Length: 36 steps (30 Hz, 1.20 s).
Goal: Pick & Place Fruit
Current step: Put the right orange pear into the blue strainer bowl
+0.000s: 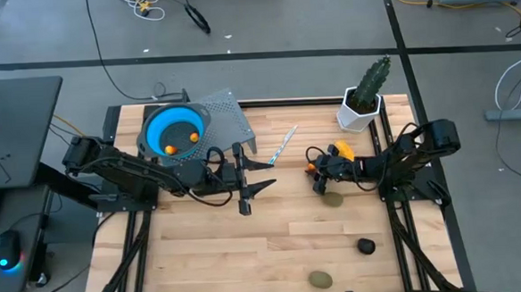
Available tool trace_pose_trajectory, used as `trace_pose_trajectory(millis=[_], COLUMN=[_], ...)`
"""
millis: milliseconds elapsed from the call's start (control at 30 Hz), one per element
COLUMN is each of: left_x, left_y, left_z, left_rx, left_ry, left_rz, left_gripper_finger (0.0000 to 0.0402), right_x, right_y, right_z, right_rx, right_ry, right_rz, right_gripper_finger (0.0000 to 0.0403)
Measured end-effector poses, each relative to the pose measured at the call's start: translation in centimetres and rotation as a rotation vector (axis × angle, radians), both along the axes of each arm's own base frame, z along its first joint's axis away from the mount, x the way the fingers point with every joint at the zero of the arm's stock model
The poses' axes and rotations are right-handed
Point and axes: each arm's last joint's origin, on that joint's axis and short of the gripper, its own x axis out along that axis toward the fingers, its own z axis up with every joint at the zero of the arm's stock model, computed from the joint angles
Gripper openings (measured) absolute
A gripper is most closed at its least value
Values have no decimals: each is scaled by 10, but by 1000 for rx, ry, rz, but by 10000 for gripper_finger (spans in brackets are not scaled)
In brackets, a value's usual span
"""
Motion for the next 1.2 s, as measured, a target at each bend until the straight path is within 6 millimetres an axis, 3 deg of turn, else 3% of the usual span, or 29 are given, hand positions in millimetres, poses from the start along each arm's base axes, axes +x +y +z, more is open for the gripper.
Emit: trace_pose_trajectory(millis=[533, 767, 1200], left_x=[0, 0, 2], left_y=[0, 1, -1], left_z=[0, 0, -16], left_rx=[0, 80, 349], left_ry=[3, 16, 193], left_rz=[10, 37, 34], left_gripper_finger=[183, 183, 183], right_x=[0, 4, 9], right_y=[1, 3, 11], right_z=[0, 4, 52], right_rx=[60, 147, 328], right_ry=[-26, -116, -426], right_rz=[-29, 24, 255], right_gripper_finger=[163, 162, 162])
